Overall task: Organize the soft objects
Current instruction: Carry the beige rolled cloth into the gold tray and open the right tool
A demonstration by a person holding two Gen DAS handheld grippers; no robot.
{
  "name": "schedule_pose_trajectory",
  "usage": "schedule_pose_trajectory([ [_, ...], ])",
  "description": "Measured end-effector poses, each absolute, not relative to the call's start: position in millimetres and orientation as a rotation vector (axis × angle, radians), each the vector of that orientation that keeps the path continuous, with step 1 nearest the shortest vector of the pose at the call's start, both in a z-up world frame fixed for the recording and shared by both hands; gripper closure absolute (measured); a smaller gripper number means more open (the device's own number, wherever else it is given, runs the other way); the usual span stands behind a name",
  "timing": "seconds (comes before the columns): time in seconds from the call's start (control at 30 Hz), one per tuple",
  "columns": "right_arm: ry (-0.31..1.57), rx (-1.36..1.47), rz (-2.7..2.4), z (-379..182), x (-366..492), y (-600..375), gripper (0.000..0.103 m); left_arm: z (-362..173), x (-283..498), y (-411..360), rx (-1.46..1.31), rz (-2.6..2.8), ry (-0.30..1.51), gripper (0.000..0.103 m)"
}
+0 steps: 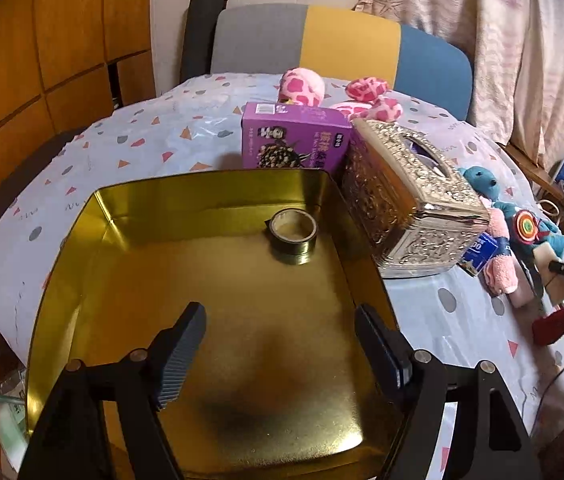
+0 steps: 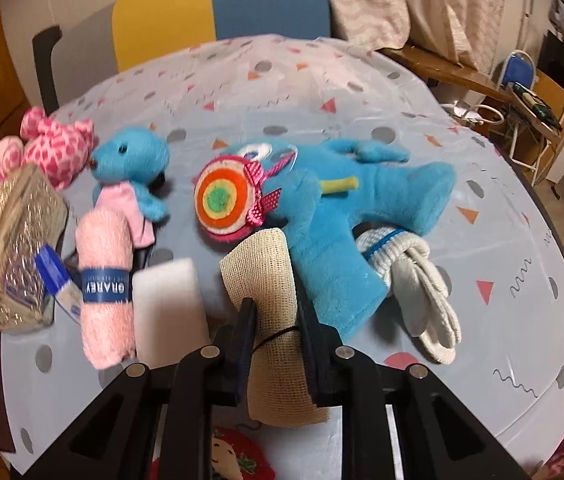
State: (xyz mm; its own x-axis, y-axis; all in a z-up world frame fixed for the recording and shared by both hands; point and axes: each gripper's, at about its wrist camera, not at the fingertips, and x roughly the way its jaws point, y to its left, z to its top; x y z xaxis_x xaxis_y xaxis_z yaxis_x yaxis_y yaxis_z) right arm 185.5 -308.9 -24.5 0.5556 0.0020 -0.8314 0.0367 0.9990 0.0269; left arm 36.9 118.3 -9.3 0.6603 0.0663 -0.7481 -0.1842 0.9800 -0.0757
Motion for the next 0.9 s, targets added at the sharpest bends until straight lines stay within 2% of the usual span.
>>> schedule_pose_trajectory([
  [0.27,0.891,0.269,0.024,19.8,168.8,-322.0,0.084,-5.9,30.3,124.5,-0.158,0.143,0.826,0.025],
  [0.43,0.845,0.206,0.075,50.7,157.3,-287.6,0.084,-11.9,26.9,139.4,-0.208,0.164,0.844,0.025],
  [0.63,0.884,0.361,0.280,52.4,144.5,-252.0,0.084,-10.2,21.6,150.9,-0.236,0.183,0.826,0.025],
  [0.9,1.024,0.380,0.593,21.2,113.8,-134.2,0.084,-11.0,16.5,165.0,-0.265,0.218,0.821,0.023],
])
